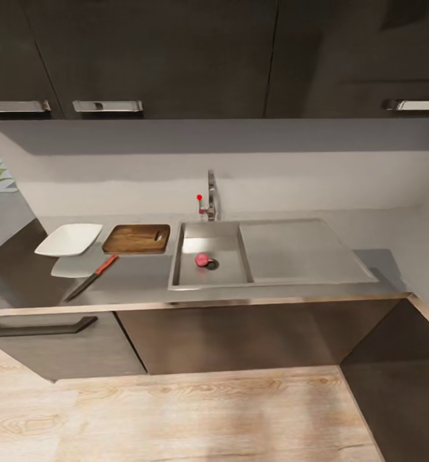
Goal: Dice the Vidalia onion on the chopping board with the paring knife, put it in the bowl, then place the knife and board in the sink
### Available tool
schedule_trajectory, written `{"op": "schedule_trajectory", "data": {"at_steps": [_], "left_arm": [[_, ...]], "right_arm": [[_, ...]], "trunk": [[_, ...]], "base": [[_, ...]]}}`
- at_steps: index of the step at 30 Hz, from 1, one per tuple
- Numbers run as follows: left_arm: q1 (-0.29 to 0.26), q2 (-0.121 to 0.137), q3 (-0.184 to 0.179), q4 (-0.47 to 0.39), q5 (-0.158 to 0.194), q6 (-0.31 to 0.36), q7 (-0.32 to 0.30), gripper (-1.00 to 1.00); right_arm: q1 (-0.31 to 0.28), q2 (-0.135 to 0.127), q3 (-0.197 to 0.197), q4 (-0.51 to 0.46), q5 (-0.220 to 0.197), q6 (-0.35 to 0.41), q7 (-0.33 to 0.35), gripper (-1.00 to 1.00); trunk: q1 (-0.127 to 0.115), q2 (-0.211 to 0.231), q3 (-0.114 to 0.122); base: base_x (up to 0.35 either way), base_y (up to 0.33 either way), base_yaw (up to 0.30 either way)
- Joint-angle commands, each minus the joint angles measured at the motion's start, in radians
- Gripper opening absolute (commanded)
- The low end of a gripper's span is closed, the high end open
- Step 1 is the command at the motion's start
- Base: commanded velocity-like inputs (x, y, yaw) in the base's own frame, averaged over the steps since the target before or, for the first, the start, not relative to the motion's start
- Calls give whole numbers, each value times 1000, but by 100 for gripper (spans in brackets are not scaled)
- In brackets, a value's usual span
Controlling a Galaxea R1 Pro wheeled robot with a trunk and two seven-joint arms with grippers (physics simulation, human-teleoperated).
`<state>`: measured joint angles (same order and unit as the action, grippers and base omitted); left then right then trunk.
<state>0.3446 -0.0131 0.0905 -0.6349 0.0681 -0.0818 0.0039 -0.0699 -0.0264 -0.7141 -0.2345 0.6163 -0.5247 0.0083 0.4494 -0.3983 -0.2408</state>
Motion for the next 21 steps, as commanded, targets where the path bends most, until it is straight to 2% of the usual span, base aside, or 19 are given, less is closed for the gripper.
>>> {"op": "schedule_trajectory", "data": {"at_steps": [1, 11, 21], "left_arm": [[1, -1, 2, -2, 7, -1, 1, 100], [1, -1, 2, -2, 7, -1, 1, 100], [1, -1, 2, -2, 7, -1, 0, 100]], "right_arm": [[-1, 0, -8, 1, 10, -5, 1, 100], [-1, 1, -8, 1, 10, -5, 1, 100], [-1, 2, -8, 1, 11, -5, 1, 100]], "trunk": [[1, -2, 0], [1, -2, 16], [1, -2, 32]], "base": [[0, -121, 0], [9, -28, 0], [169, -166, 0]]}}
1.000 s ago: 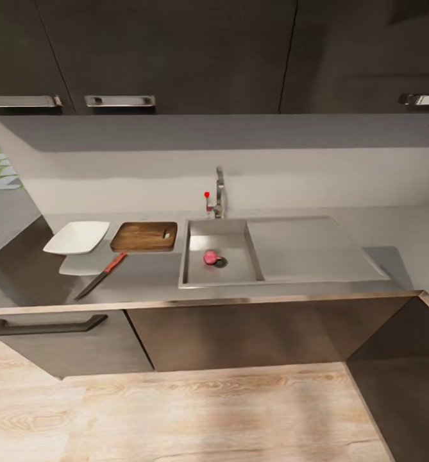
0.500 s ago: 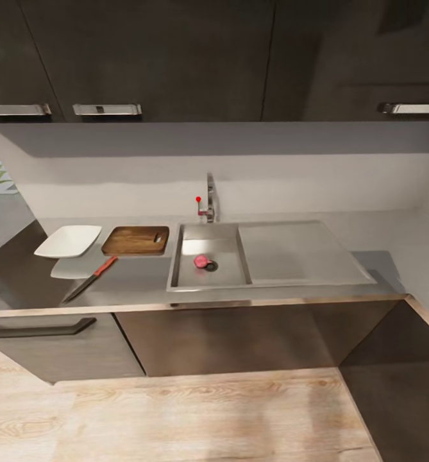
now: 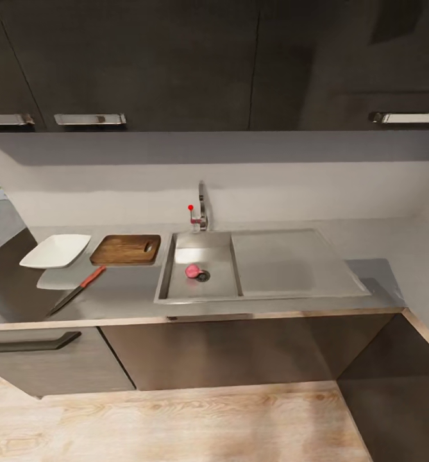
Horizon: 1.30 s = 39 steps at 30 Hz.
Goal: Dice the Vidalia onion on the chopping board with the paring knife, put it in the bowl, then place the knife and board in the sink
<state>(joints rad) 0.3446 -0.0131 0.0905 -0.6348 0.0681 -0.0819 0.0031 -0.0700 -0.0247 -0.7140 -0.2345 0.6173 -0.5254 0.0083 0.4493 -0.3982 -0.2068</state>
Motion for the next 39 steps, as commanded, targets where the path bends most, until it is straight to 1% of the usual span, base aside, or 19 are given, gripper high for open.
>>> {"op": "schedule_trajectory", "data": {"at_steps": [1, 11, 39], "left_arm": [[1, -1, 2, -2, 7, -1, 0, 100], [1, -1, 2, -2, 7, -1, 1, 100], [1, -1, 2, 0, 7, -1, 0, 100]], "right_arm": [[-1, 0, -8, 1, 10, -5, 1, 100], [-1, 3, -7, 3, 11, -11, 1, 100], [-2, 3, -7, 3, 12, -11, 1, 100]], "trunk": [[1, -2, 0], [1, -2, 16], [1, -2, 61]], "base": [[31, -212, 0], [7, -174, 28], [0, -3, 75]]}}
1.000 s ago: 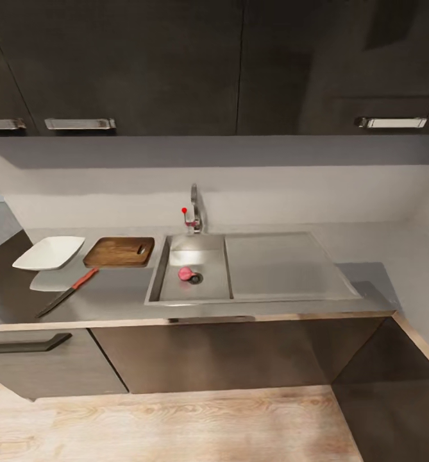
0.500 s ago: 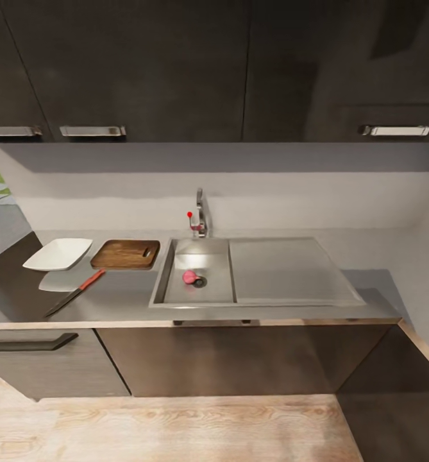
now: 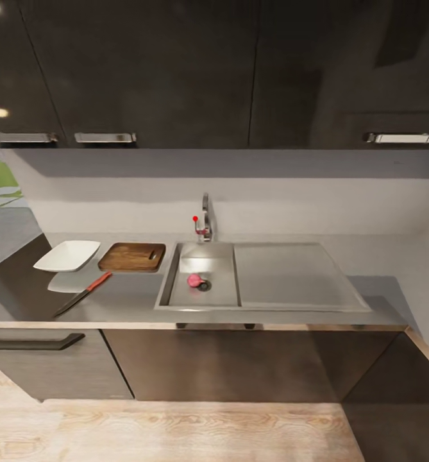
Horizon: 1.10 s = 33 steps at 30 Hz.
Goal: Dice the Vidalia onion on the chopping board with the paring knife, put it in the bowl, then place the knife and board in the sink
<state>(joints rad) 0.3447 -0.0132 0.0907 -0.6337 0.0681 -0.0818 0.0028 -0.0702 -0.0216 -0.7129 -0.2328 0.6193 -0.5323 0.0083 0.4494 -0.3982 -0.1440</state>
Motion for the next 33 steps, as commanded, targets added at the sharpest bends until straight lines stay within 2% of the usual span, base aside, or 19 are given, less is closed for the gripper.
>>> {"op": "schedule_trajectory", "data": {"at_steps": [1, 13, 33], "left_arm": [[0, -1, 1, -1, 7, -1, 0, 100], [0, -1, 1, -1, 7, -1, 0, 100], [0, -1, 1, 0, 7, -1, 0, 100]], "right_arm": [[-1, 0, -9, 1, 10, -4, 1, 100], [-1, 0, -9, 1, 10, -5, 2, 100], [-1, 0, -10, 1, 10, -5, 2, 100]], "trunk": [[1, -2, 0], [1, -2, 19], [1, -2, 51]], "base": [[0, 0, 68], [0, 0, 61], [0, 0, 3]]}}
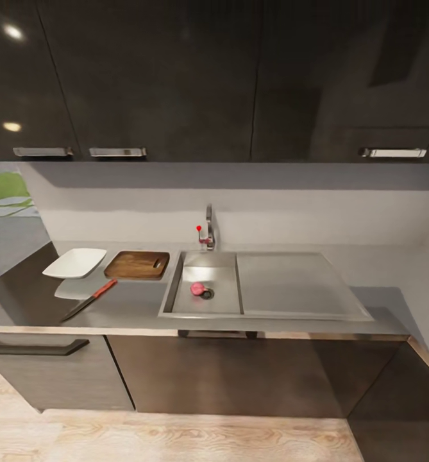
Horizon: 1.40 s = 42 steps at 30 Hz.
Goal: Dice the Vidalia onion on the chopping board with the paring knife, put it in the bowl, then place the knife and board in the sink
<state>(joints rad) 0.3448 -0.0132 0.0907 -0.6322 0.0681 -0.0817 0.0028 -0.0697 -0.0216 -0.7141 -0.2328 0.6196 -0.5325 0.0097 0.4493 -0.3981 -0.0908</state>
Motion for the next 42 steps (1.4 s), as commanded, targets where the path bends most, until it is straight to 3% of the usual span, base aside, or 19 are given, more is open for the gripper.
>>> {"op": "schedule_trajectory", "data": {"at_steps": [1, 14, 42], "left_arm": [[0, -1, 1, -1, 7, -1, 0, 100], [0, -1, 1, -2, 7, -1, 0, 100], [0, 1, 1, -21, 4, -2, 0, 100]], "right_arm": [[-1, 0, -8, 1, 9, -4, 1, 100], [-2, 0, -8, 1, 8, -2, 1, 100], [-1, 12, -10, 0, 15, -4, 4, 100]], "trunk": [[1, -2, 0], [1, -2, 18], [1, -2, 19]], "base": [[0, 0, 0], [0, 0, 0], [0, 0, 0]]}}
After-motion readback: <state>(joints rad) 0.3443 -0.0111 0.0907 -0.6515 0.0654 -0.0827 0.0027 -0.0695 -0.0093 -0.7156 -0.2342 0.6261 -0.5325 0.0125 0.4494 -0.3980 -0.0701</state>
